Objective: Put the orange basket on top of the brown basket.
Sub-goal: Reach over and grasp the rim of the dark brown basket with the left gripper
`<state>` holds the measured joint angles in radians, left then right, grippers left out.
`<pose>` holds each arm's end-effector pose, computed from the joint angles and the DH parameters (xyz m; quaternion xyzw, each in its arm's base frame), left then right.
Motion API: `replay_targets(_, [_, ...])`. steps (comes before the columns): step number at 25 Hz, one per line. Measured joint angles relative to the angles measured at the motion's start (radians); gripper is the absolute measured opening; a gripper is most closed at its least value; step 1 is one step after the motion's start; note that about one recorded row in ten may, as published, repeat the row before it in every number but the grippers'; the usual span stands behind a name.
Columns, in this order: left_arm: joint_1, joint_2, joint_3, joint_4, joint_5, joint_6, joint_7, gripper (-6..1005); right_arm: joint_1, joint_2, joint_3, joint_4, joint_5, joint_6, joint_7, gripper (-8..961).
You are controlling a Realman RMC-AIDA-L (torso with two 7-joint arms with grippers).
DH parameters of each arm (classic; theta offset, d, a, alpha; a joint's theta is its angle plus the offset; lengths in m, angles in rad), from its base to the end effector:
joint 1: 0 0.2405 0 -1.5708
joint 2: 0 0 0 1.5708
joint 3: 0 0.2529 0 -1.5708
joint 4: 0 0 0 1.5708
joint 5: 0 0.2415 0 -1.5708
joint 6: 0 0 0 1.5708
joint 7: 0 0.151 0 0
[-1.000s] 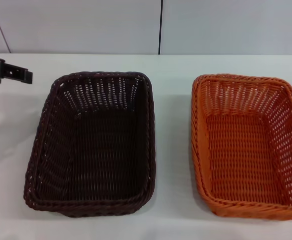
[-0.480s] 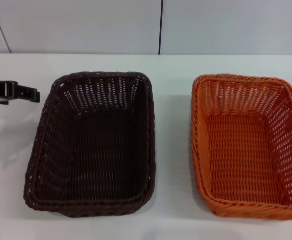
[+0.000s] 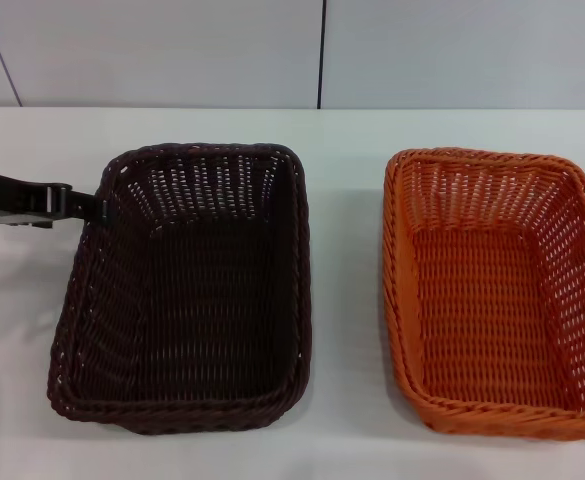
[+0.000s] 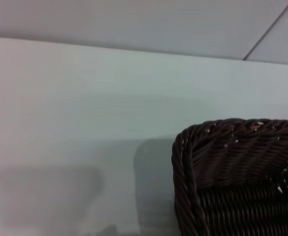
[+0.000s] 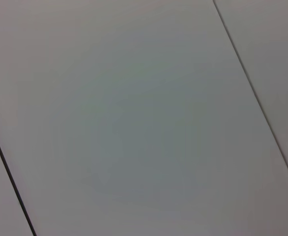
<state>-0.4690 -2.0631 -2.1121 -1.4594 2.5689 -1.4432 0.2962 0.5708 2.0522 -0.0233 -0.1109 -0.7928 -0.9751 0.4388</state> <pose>-0.2300 0.3989 0.0981 -0.7687 -0.5510 -0.0133 0.3246 0.4208 0.3794 0.0852 -0.4216 0.3990 0.3553 0.7327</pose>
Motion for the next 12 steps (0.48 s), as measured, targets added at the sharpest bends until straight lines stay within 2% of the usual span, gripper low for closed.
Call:
replay_targets(5, [-0.001,0.001,0.012,0.030,-0.007,0.022,0.005,823,0.001,0.000,-0.001,0.000,0.000,0.000,-0.003,549])
replay_targets(7, [-0.008,0.003,0.044,0.090,-0.013,0.068,0.017,822,0.000,0.000,0.000,0.000,0.000,0.000,-0.002,549])
replay_targets(12, [-0.018,0.004,0.065,0.134,-0.017,0.101,0.020,820,-0.003,0.000,0.000,0.001,0.000,0.000,-0.002,549])
